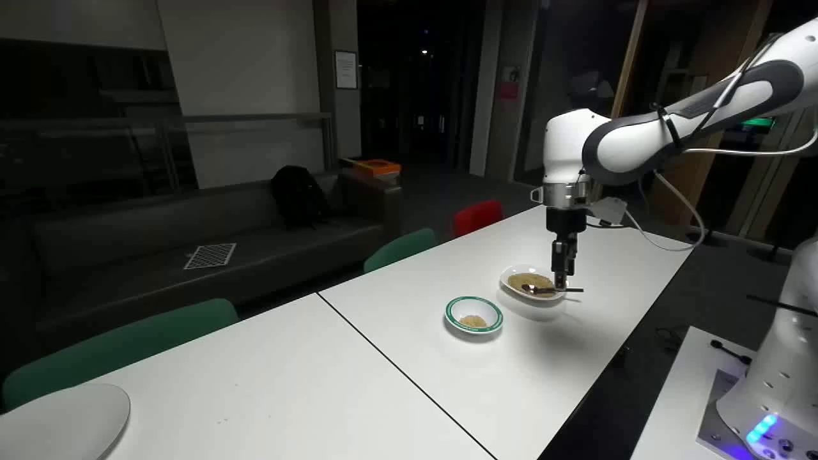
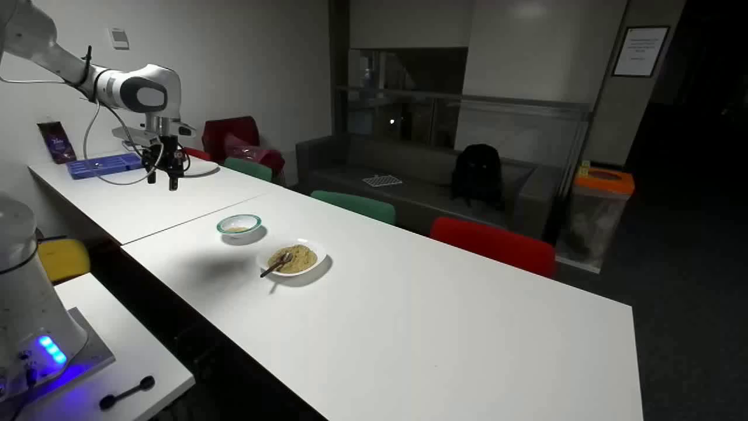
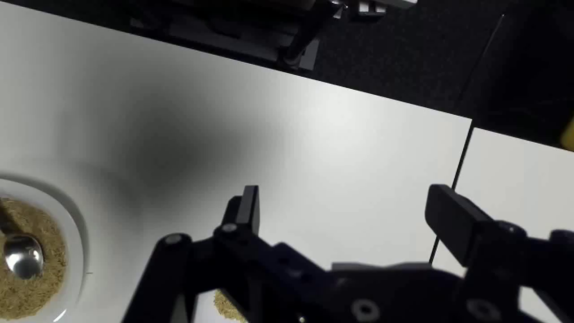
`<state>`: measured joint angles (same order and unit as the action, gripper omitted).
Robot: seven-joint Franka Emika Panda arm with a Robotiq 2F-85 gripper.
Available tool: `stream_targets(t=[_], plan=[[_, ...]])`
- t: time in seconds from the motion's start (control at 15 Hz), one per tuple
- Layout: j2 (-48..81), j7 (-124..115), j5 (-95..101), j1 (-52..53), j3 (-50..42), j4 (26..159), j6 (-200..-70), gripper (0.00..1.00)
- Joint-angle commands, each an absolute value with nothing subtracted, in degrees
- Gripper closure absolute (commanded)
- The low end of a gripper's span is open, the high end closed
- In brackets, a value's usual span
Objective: Use the spoon to put sugar in the green and white bowl
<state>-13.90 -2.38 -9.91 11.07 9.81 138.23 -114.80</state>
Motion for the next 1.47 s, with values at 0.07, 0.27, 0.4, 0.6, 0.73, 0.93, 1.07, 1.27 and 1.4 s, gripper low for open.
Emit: stream_targets(t=[0.07,0.27,0.4,0.6,0.73,0.93,1.07,1.27,1.4], plan=[[-13.9,-2.4,-9.9,11.0,9.9,138.1,-114.6,0.00],[-13.2,-1.9,-10.1,10.7,9.6,137.7,-115.2,0.00],[-12.6,-1.6,-9.1,10.2,9.3,138.0,-117.3,0.00],[-10.1,3.1,-6.4,8.8,7.7,138.4,-122.2,0.00],[-7.8,6.3,-5.1,7.8,6.0,138.1,-125.3,0.00],[-4.7,12.0,-4.7,5.8,3.4,137.8,-129.8,0.00],[-3.5,15.2,-5.0,4.3,1.6,138.0,-134.0,0.00],[-2.8,21.6,-4.9,1.5,-1.2,138.0,-136.0,0.00],[-3.3,25.0,-6.4,0.0,-2.9,138.2,-136.1,0.00]])
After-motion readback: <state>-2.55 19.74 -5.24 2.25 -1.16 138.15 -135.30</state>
